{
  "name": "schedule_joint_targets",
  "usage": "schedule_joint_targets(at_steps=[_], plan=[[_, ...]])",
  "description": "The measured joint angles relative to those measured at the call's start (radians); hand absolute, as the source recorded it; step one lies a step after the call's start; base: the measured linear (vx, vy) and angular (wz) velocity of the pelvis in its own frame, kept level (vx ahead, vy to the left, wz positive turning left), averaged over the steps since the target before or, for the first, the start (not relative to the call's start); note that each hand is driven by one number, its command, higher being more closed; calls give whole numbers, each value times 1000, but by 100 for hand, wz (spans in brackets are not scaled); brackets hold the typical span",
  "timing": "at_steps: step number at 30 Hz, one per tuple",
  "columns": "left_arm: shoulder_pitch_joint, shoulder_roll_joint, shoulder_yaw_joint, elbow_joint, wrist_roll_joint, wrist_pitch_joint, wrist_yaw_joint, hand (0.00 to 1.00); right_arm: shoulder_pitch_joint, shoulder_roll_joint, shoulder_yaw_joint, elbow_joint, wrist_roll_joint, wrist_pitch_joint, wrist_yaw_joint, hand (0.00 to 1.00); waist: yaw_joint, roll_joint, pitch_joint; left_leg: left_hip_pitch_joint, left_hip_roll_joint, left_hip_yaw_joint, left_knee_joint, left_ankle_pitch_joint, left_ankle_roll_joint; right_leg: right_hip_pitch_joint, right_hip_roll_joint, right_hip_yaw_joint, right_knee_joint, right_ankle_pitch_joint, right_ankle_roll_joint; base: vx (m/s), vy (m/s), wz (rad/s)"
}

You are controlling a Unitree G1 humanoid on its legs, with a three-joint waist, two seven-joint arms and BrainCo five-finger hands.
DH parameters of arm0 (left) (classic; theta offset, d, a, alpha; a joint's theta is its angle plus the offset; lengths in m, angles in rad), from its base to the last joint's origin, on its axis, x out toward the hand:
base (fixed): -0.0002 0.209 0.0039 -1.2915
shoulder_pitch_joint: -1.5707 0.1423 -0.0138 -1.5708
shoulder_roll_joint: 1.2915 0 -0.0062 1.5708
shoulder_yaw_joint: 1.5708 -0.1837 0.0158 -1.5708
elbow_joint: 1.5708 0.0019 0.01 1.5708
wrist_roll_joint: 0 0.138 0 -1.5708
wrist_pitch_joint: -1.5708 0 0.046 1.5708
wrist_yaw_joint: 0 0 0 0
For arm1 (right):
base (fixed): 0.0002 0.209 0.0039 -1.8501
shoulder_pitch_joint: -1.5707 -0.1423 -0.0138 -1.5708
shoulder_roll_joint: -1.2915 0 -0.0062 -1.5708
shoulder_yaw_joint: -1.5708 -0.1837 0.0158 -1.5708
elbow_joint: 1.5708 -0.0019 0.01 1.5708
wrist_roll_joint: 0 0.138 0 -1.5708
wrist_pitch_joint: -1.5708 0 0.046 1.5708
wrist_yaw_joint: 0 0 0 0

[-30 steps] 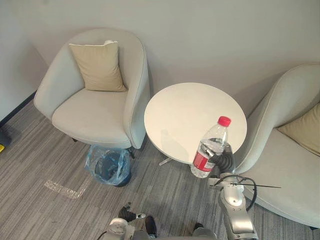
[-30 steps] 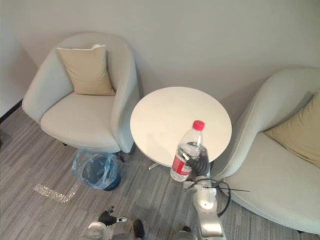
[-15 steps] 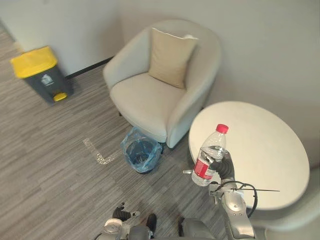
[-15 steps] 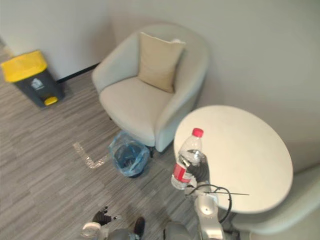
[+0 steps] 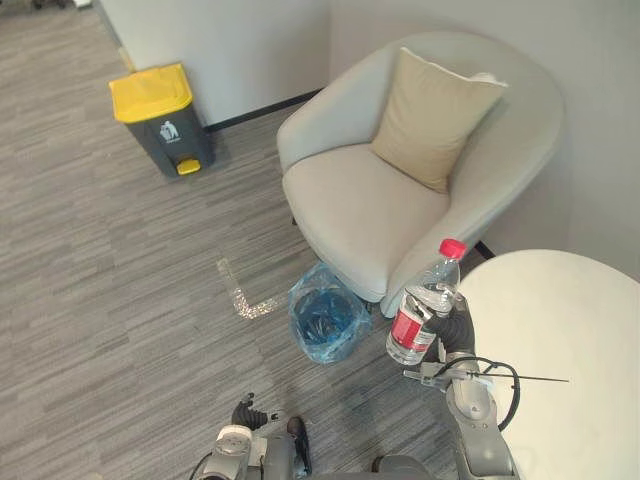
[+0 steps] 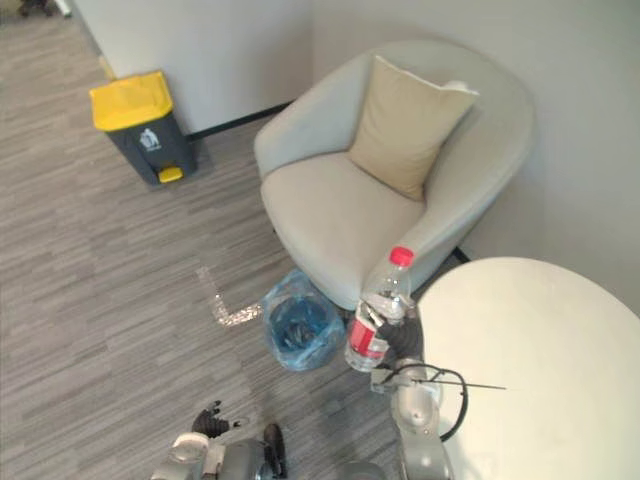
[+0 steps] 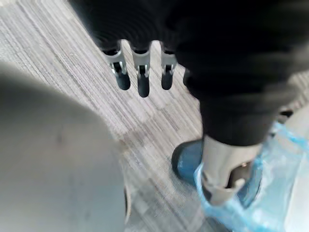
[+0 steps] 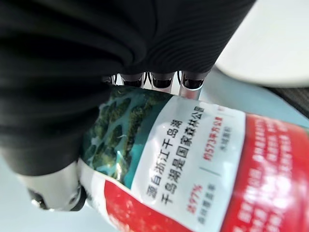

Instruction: Gather rubbish on tea table into small bin, then transfer packed bag to large trash can.

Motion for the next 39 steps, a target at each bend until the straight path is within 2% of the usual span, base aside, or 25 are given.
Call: schedule_joint_targets(at_steps=[2,5,6,7,8,9,10,12,13,14,15,16,18,21,24,27,28,30,32,37,39], plan=[[1,5,-25,13,2,0,-1,0,-8,1,18,41,-7,0,3,100,-1,-1,-5,60,11,3,-43,0,0,-33,10,27,104,23,6,123,47,-18],[1,24,-68,30,3,-2,-1,0,0,-5,40,41,-39,0,7,100,-12,-13,-12,109,-2,8,-120,2,2,-127,5,50,289,34,9,96,24,-18],[-3,25,-80,38,2,-2,-1,0,5,-14,43,45,-40,1,7,100,-22,-9,-9,121,-2,7,-130,4,6,-153,10,52,365,58,6,89,5,-5],[-9,17,-79,48,1,-2,-1,0,9,-21,43,48,-40,2,6,100,-27,0,-2,135,5,-1,-132,4,7,-185,15,55,420,54,-3,88,-24,-3],[-19,15,-75,61,0,1,0,0,4,-29,46,73,-40,2,7,100,-30,15,7,156,20,-5,-138,4,7,-219,42,81,474,-44,-17,74,-56,-4],[-21,14,-75,71,0,1,-1,0,0,-30,50,93,-40,3,8,100,-29,18,9,170,32,-7,-138,4,7,-243,65,93,461,-96,-18,59,-67,-4],[-21,14,-74,75,0,1,-1,0,1,-30,53,99,-40,3,8,100,-29,22,11,175,37,-15,-138,4,7,-257,74,94,432,-113,-19,50,-99,13],[-21,8,-53,87,-1,0,-1,0,2,-29,53,114,-40,2,8,100,-32,21,11,178,44,-48,-139,4,6,-287,92,111,299,-107,-17,52,-124,41],[-20,11,-34,89,0,1,-1,0,18,-25,52,114,-43,3,2,100,-32,-6,-1,173,23,-74,-133,2,-1,-270,81,132,153,-20,-18,97,-219,78],[-22,19,-12,94,0,1,-1,0,27,-18,54,114,-45,3,2,100,-32,-26,-1,180,-4,-105,-131,-25,-49,-271,49,130,112,36,-14,105,-221,72],[-24,8,5,94,0,1,0,0,21,-22,56,125,-46,12,4,100,-29,-18,3,188,6,-115,-127,-22,-55,-257,56,123,114,33,-16,118,-241,43],[-12,-11,34,91,-3,-1,1,0,30,-36,57,117,-47,17,7,100,-13,12,-5,183,35,-115,-129,-26,-66,-245,76,109,79,40,-25,77,-138,8],[3,-27,52,86,-13,-1,1,0,26,-44,66,113,-61,17,11,100,-11,49,-19,184,66,-139,-138,-25,-79,-216,108,81,27,51,-43,79,-136,14],[6,-24,52,85,-24,-1,1,0,26,-48,68,113,-77,16,14,100,-11,48,-20,184,92,-170,-143,-25,-92,-186,132,54,-9,59,-55,60,-110,27],[5,-16,52,84,-41,-2,5,0,25,-57,66,119,-88,16,5,100,-11,46,-19,168,96,-196,-155,-19,-101,-184,131,26,-15,62,-59,58,-45,25],[-4,-10,50,81,-53,-9,33,0,-6,-59,91,183,-166,16,-12,100,-9,31,4,138,88,-206,-130,-20,-102,-193,120,11,-8,61,-58,35,19,19],[-19,-3,46,79,-61,-12,42,0,-29,-61,111,201,-189,17,-19,100,-8,18,21,90,77,-219,-81,-22,-99,-227,107,10,21,60,-56,-27,29,15],[-41,0,39,55,-81,-15,52,0,-60,-71,146,197,-195,16,-27,100,-7,13,58,-8,64,-227,23,-36,-95,-296,82,-4,77,60,-56,-77,40,35],[-66,-7,40,24,-106,-20,75,0,-114,-90,177,197,-196,16,-33,100,-4,30,110,-115,64,-240,152,-76,-89,-368,71,-23,157,51,-50,-146,51,43],[-119,-18,70,-34,-144,-36,105,0,-220,-92,220,196,-197,16,-45,100,21,36,161,-361,59,-245,378,-164,-81,-578,46,-31,338,-19,-45,-196,32,19],[-152,-19,81,-49,-160,-41,111,0,-271,-100,225,196,-213,18,-62,100,26,39,193,-438,59,-247,441,-176,-76,-647,41,-31,381,-22,-44,-260,34,7]])
